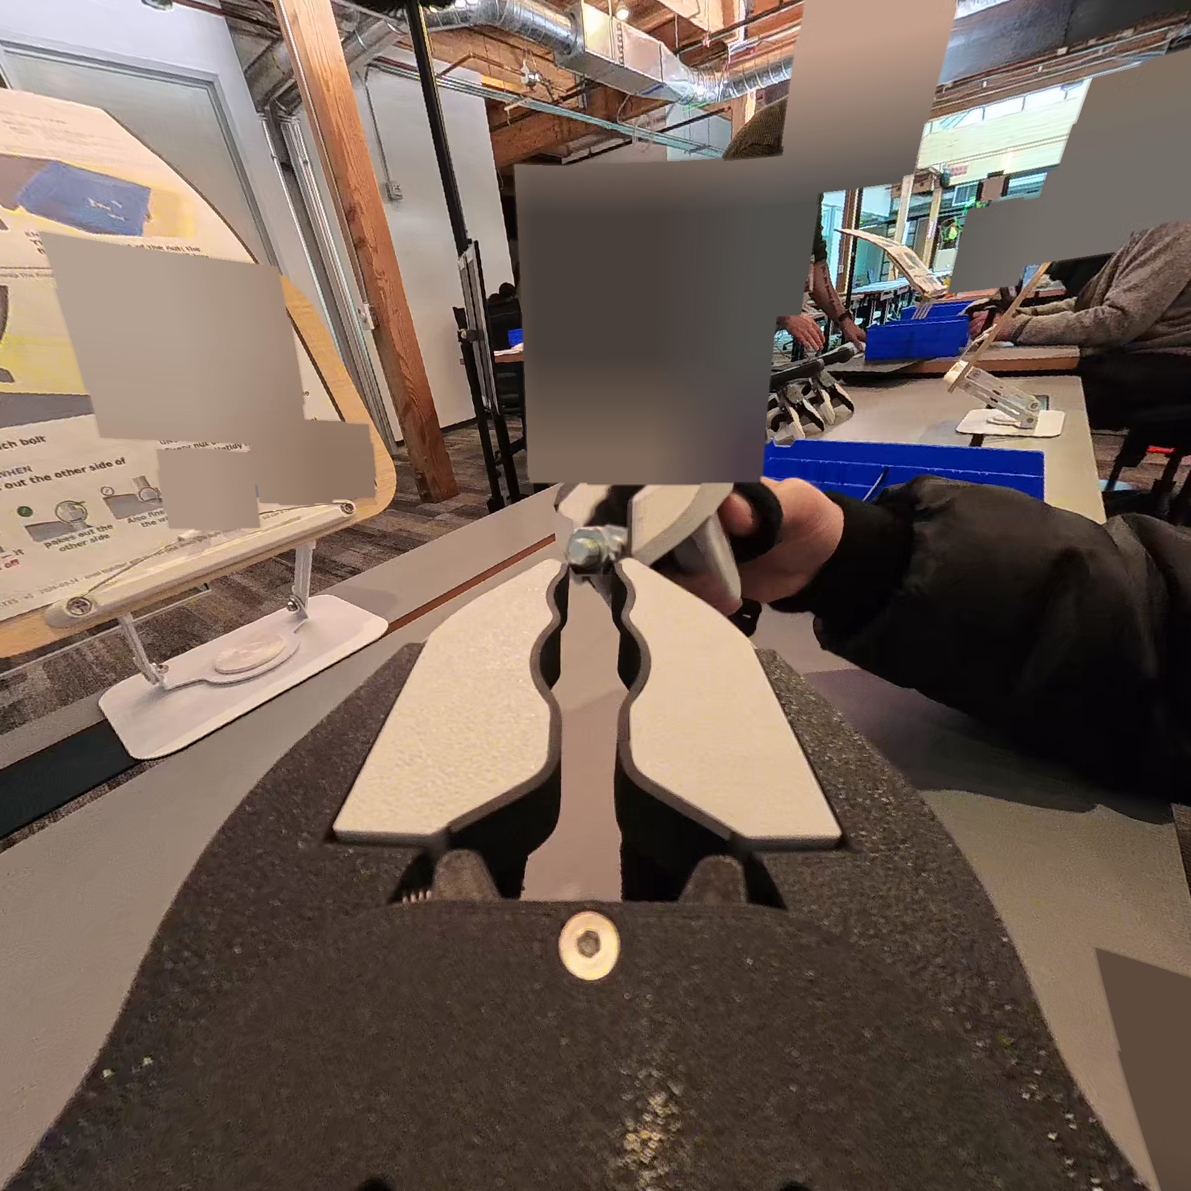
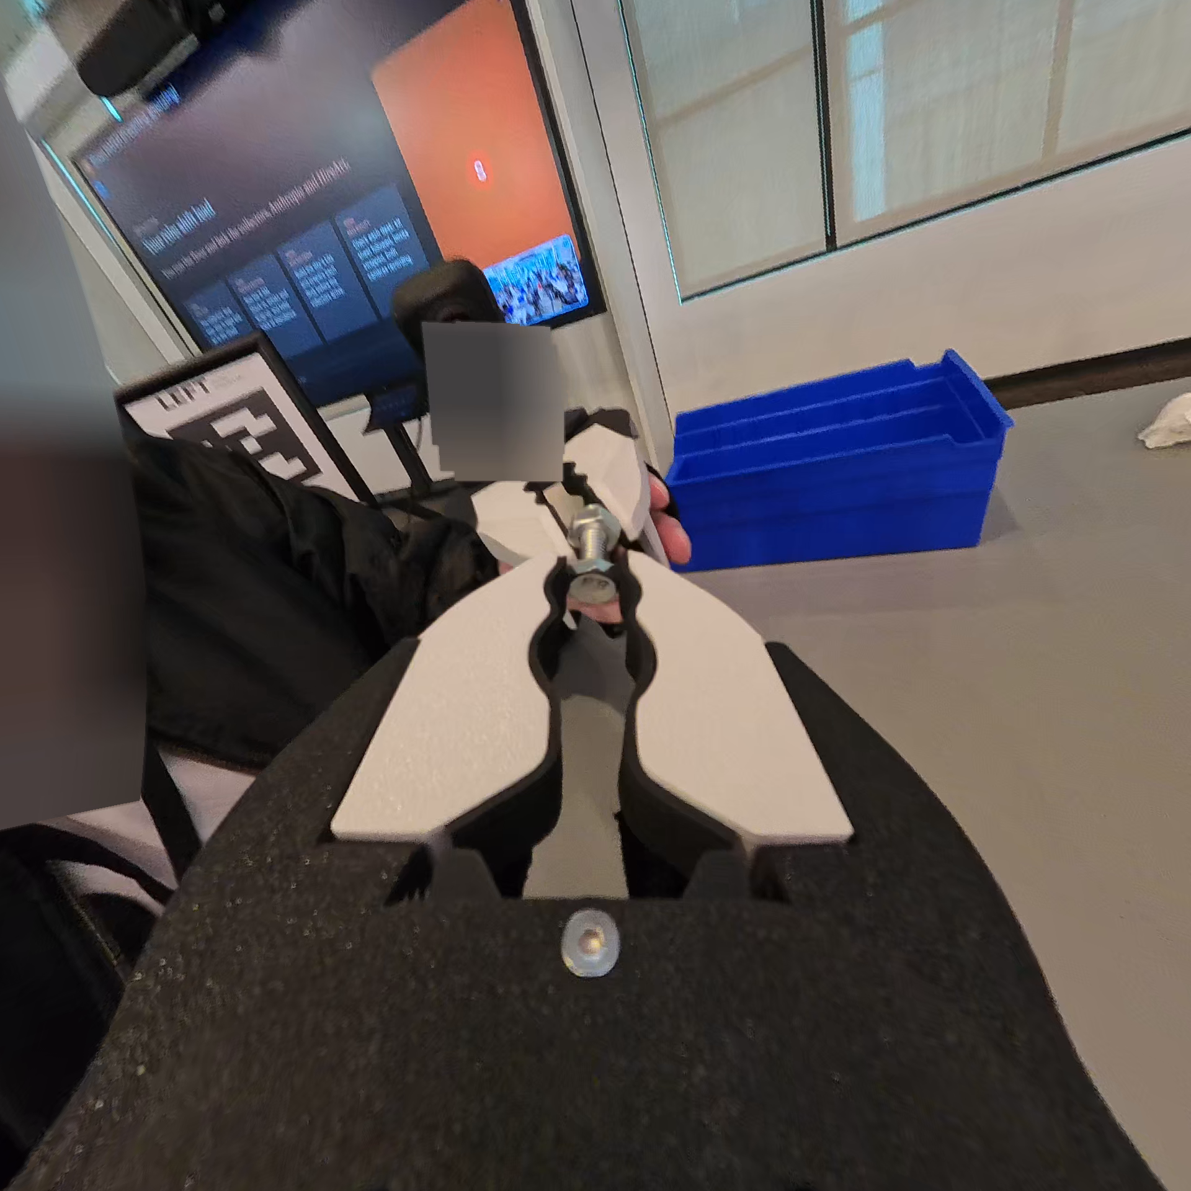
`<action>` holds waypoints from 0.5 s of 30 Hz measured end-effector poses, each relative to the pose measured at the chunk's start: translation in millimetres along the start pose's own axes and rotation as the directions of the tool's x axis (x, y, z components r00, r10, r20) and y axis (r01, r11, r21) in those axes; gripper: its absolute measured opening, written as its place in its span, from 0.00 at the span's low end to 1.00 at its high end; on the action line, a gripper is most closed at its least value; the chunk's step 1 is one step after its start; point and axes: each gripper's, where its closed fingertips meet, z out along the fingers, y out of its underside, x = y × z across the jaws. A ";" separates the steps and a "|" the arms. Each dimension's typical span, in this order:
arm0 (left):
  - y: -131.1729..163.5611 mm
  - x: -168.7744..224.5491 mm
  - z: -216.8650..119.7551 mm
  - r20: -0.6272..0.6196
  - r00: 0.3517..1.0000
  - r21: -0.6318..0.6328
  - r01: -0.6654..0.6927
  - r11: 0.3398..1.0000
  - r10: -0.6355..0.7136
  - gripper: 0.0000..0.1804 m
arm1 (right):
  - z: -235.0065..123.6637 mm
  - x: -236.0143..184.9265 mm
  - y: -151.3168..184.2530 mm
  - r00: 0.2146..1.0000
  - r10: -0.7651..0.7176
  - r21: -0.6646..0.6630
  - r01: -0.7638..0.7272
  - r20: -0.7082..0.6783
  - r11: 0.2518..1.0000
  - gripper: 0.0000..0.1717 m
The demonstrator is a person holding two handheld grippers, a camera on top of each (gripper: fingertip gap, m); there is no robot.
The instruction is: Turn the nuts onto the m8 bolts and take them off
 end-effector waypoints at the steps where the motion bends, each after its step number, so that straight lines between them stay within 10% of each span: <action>1: -0.5 0.5 -0.5 0.001 1.000 0.000 -0.008 1.000 0.008 0.06 | 0.6 1.0 3.6 1.000 -0.020 -0.033 0.019 -0.019 0.999 0.08; 15: 6.1 -2.0 0.6 0.009 1.000 -0.036 -0.011 0.999 0.011 0.06 | 6.0 9.7 18.5 0.984 -0.135 -0.160 0.115 -0.115 0.980 0.08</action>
